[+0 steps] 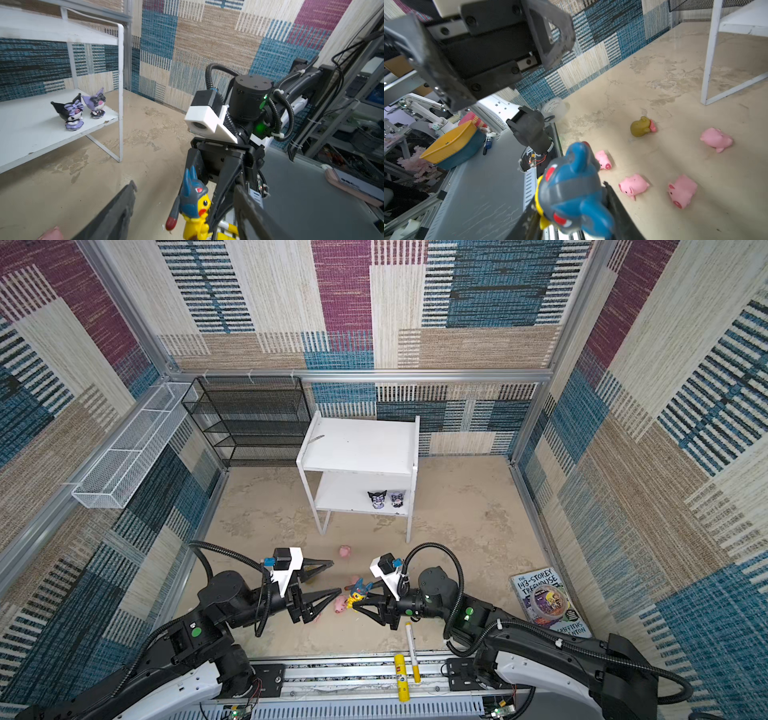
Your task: Place and organize the plastic toys onto the shelf
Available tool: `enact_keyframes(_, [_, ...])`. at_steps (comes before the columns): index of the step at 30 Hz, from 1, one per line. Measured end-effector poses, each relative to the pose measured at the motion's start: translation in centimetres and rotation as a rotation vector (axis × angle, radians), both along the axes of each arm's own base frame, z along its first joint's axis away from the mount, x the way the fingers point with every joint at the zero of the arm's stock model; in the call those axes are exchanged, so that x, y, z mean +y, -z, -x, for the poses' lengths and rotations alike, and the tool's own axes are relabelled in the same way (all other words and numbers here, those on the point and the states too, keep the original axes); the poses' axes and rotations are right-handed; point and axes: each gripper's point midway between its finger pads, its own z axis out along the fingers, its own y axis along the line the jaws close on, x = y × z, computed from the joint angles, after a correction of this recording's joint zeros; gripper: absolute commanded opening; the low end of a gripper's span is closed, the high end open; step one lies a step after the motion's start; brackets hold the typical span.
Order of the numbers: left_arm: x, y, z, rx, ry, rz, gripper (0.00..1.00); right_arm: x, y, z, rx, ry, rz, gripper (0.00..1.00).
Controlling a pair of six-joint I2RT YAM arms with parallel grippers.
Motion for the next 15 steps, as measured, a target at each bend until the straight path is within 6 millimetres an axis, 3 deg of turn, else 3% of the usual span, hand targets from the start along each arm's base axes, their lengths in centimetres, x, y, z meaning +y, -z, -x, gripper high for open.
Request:
enact_keyframes(7, [-2.9, 0.8, 0.8, 0.061, 0.183, -0.238, 0.65, -0.6, 0.7, 0.8, -0.025, -0.05, 0.087, 0.29])
enact_keyframes(15, [-3.1, 3.7, 2.9, 0.118, 0.336, -0.377, 0.65, -0.8, 0.2, 1.9, -0.044, -0.115, 0.091, 0.29])
